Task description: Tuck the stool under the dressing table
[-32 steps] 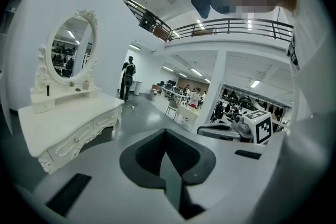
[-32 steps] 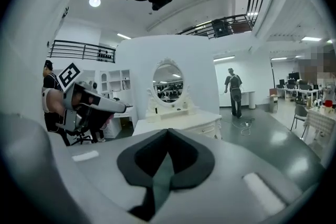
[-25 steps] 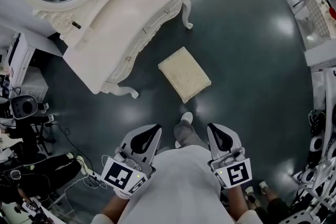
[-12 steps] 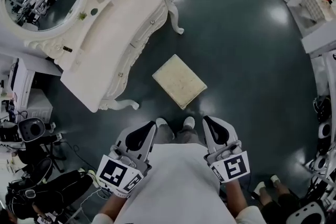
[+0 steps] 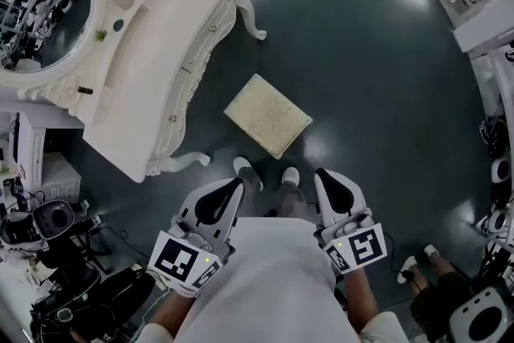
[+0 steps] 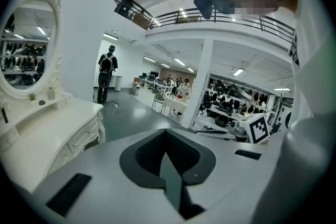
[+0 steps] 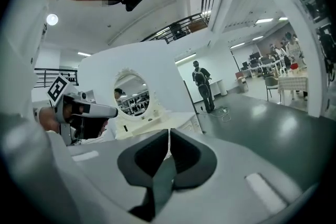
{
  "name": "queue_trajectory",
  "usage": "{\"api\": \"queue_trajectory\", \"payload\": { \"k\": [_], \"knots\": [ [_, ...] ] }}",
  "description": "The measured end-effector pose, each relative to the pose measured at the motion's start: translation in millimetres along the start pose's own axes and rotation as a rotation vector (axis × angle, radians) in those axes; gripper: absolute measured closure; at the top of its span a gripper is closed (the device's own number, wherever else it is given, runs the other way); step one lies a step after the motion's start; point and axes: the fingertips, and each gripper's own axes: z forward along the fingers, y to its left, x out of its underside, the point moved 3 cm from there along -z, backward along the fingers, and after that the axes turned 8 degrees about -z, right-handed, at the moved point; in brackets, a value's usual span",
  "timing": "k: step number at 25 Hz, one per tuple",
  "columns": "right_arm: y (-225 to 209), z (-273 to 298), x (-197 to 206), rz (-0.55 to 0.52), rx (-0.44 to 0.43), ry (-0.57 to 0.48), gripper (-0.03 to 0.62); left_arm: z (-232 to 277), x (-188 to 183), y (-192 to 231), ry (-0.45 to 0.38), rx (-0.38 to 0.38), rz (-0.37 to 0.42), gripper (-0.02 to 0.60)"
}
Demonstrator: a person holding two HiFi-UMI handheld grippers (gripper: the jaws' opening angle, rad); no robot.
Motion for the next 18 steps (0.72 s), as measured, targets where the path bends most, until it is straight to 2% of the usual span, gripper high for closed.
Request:
{"api": "queue_trajectory", "payload": {
  "k": [4,10,18],
  "knots": [
    [-1,6,14,0.038,0.012,0.021,0.573,6,11,12,0.028,0.004,-0.001,0.574],
    [-6,19,41,0.148,0.019,0.046,0.485,20,37,32,0.075,0.01,-0.03,0.574],
    [-24,40,114,0.33,0.046,0.118,0.438,43,86,67,0.154,-0.006,-0.055,0.574]
  ]
}}
